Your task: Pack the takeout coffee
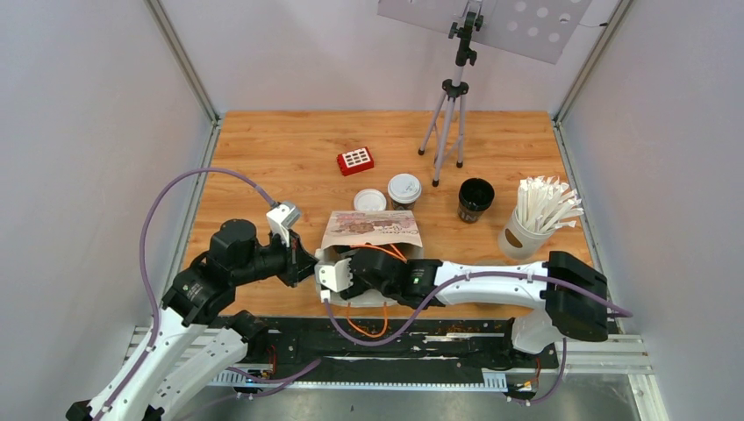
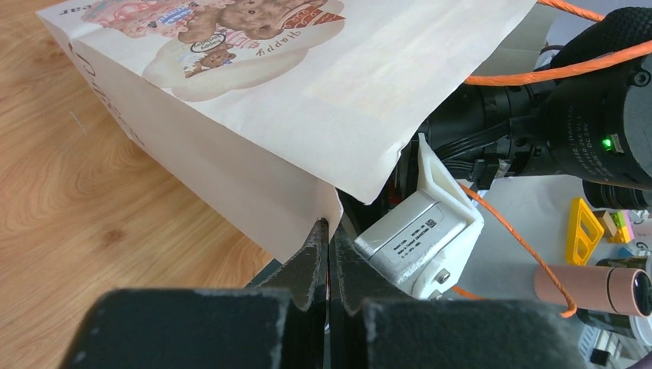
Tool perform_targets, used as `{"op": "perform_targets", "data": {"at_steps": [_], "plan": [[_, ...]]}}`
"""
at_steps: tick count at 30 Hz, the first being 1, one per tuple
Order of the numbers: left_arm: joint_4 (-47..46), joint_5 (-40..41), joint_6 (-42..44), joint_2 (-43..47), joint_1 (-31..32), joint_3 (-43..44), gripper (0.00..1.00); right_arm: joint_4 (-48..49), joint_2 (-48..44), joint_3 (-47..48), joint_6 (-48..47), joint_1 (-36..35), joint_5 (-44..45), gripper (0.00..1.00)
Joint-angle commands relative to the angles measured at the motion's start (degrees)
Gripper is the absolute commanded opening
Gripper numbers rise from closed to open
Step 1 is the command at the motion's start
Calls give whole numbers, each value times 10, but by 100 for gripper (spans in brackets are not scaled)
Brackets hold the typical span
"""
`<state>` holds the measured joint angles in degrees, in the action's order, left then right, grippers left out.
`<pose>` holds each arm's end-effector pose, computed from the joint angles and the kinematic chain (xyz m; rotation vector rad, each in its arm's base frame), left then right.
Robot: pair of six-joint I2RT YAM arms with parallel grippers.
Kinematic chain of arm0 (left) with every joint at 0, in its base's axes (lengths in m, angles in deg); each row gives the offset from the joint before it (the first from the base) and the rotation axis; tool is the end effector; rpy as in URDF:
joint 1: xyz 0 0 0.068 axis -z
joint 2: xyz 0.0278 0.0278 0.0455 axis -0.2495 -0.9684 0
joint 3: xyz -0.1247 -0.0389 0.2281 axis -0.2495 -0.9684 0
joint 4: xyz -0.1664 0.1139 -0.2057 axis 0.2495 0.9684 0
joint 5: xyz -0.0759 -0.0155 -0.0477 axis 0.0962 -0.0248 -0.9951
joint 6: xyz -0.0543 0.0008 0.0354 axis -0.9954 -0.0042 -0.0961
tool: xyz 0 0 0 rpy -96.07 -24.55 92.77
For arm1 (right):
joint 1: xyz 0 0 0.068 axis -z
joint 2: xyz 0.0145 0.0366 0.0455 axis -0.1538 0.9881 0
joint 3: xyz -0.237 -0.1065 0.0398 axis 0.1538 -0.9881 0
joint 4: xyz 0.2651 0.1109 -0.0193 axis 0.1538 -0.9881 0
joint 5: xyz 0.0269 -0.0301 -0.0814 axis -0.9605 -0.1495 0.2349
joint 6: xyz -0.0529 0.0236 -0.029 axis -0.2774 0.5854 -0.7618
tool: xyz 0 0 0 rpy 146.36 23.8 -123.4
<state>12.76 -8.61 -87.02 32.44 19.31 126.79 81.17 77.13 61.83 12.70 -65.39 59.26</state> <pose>0.1225 -0.1060 0.3153 0.4664 2.1259 -1.0105 0.1158 0.3444 0.2002 -1.7989 1.2363 -0.1386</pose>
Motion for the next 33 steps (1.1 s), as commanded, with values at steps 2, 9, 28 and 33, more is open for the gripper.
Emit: {"op": "perform_targets", "data": {"at_steps": [2,9,28,33], "plan": [[-38,-16,-21,-3,3,-4,0,30,13,20,-9,-5,20,73],[-36,-11,-33,-5,3,-2,0,50,41,27,-11,-2,50,74],[-50,-2,-121,-20,2,11,0,8,18,28,3,-3,78,73],[-58,-9,-149,-21,2,11,0,23,9,9,-3,-2,69,74]]}}
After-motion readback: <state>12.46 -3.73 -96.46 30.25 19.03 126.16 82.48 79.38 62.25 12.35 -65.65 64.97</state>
